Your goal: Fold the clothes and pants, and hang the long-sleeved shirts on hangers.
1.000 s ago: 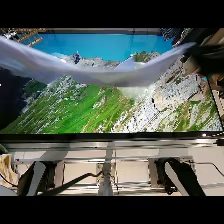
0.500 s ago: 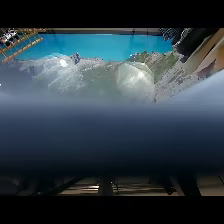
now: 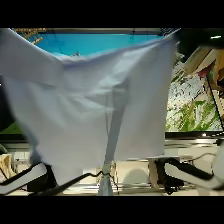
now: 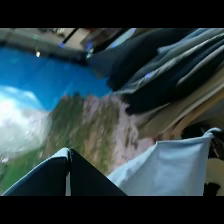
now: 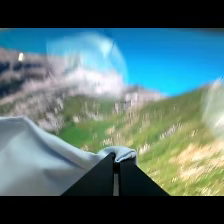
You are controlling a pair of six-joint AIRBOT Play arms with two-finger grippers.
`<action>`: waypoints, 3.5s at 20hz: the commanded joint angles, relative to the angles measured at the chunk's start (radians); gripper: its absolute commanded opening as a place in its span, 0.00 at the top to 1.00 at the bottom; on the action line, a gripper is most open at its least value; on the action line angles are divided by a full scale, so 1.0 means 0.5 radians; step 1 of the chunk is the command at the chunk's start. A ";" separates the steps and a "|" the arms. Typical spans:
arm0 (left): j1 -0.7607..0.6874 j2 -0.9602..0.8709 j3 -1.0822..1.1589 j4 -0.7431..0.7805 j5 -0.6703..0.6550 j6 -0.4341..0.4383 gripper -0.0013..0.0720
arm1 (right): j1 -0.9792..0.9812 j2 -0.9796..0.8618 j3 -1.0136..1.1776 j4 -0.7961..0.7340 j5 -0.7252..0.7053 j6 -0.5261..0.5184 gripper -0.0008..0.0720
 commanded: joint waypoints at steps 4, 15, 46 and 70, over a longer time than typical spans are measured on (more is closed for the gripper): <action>-0.320 -0.877 -0.166 0.227 0.748 0.051 0.98 | 0.048 -0.952 -0.034 -0.046 -0.531 0.051 0.96; 0.029 -0.807 -0.066 0.053 0.108 0.070 0.98 | 0.047 -0.904 -0.031 -0.311 -0.083 0.172 0.97; 0.676 1.216 -0.698 -0.629 0.317 0.159 0.98 | 0.063 1.090 -0.034 -0.985 -0.236 0.160 0.97; -0.205 -0.851 -0.353 0.351 0.594 0.024 0.98 | 0.063 -0.833 -0.348 -0.814 -0.729 0.407 0.97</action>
